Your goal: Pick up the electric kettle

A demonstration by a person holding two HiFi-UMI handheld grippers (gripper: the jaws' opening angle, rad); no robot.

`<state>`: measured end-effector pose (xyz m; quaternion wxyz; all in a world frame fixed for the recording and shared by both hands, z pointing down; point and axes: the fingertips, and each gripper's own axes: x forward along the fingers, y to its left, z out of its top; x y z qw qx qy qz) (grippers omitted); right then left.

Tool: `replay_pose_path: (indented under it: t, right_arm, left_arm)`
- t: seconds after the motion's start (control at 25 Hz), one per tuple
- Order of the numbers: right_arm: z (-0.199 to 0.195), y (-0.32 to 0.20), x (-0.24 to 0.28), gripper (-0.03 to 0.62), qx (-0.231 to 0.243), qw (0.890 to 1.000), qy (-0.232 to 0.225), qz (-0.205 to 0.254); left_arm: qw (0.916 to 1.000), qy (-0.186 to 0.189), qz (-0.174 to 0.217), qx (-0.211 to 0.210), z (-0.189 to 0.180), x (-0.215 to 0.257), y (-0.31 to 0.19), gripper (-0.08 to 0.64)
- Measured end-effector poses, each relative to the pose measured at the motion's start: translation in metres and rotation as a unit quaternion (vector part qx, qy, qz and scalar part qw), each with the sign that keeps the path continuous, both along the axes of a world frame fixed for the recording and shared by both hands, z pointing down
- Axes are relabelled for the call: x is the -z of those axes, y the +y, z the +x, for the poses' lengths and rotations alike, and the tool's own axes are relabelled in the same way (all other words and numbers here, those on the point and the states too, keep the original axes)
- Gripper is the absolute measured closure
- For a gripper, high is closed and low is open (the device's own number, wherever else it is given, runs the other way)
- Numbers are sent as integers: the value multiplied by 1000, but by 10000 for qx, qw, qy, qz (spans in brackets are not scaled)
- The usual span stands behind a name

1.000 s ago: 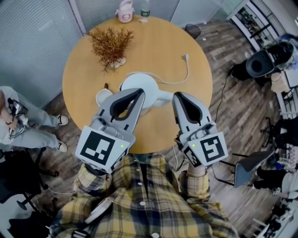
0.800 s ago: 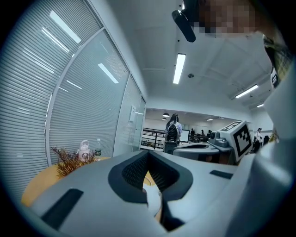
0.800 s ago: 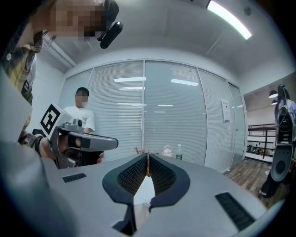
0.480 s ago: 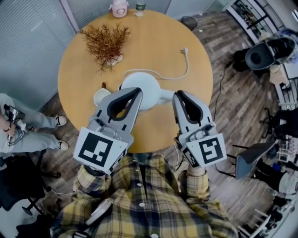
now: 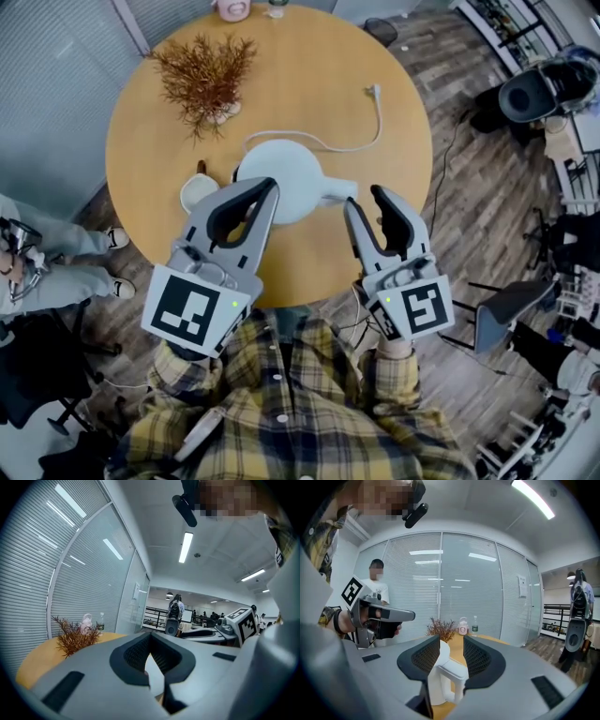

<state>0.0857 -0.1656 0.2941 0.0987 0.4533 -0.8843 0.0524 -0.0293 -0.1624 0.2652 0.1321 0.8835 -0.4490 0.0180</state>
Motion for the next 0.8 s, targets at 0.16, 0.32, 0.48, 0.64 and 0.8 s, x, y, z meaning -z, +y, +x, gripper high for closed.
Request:
replay_pose_path:
  t: [0.16,0.32,0.48,0.64,0.8]
  right_arm:
    - [2,0,-14,403,-60,9999,21,-85]
    - [8,-1,-27,384,-184,9998,22,-110]
    - [11,2,-47,373,-260,9993,-30,-256]
    - [15,1,-59,370,-360,9990,-100,-258]
    - [16,-2,-70,367,-408,9986,-159,-293]
  left_arm:
    - [10000,0,-87,37,-4,-11,0,558]
    - [9998,-17,-167,59,-3,-22,-5,558]
    - [9998,-4,-148,106,-5,-26,-10,558]
    - [9998,10,-159,97,-4,-27,-14,558]
    - [9997,-28,-250,72,-3,-35,-15,558]
